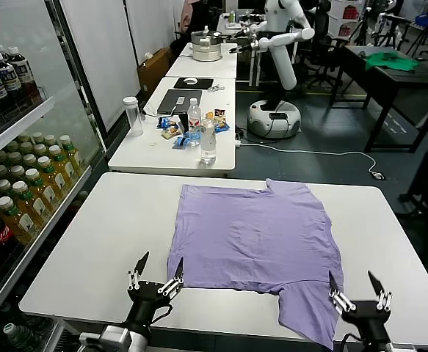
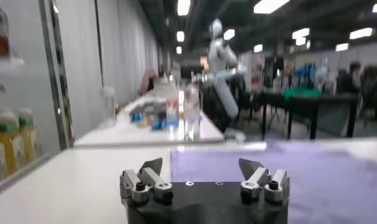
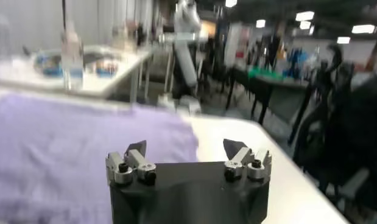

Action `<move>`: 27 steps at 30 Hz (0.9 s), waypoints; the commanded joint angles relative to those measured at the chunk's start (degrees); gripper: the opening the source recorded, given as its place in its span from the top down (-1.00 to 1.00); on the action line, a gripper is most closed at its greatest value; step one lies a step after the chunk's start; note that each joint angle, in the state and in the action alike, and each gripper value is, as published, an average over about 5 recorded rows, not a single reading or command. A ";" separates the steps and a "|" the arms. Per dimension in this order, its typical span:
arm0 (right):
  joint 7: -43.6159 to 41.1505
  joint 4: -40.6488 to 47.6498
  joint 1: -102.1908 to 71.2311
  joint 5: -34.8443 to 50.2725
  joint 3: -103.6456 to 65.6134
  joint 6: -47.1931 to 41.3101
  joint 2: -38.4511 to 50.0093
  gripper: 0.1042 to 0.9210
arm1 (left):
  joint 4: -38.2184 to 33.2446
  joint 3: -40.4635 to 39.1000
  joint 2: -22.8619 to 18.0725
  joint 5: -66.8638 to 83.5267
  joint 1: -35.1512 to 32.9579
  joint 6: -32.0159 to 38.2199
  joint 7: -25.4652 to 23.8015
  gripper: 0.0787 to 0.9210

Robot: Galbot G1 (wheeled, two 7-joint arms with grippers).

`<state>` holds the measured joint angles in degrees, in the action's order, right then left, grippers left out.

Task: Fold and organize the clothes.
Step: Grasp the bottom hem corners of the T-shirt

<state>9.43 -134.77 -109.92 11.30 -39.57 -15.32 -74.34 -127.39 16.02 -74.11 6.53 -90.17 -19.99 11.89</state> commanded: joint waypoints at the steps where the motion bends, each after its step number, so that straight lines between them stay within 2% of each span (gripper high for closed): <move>1: -0.41 4.38 -4.30 -0.71 2.05 -1.65 -0.99 -0.76 | 7.81 -2.57 1.57 2.01 7.44 -10.19 2.79 -0.77; 19: -1.57 9.22 -1.86 1.76 6.75 -1.88 -2.45 -0.76 | 10.42 -6.05 0.92 1.30 7.84 -13.31 5.91 -0.73; 23: -1.48 9.26 -1.82 3.41 6.99 -2.47 -2.40 -0.67 | 9.31 -6.31 1.16 4.28 7.32 -13.33 5.88 -0.51; 27: -1.71 9.02 -1.76 4.57 7.03 -2.82 -2.29 -0.39 | 8.55 -6.40 1.42 6.92 7.15 -13.29 5.53 -0.22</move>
<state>7.86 -127.04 -111.59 13.16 -33.50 -17.01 -76.53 -118.71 10.16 -73.00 8.64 -83.38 -31.79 16.99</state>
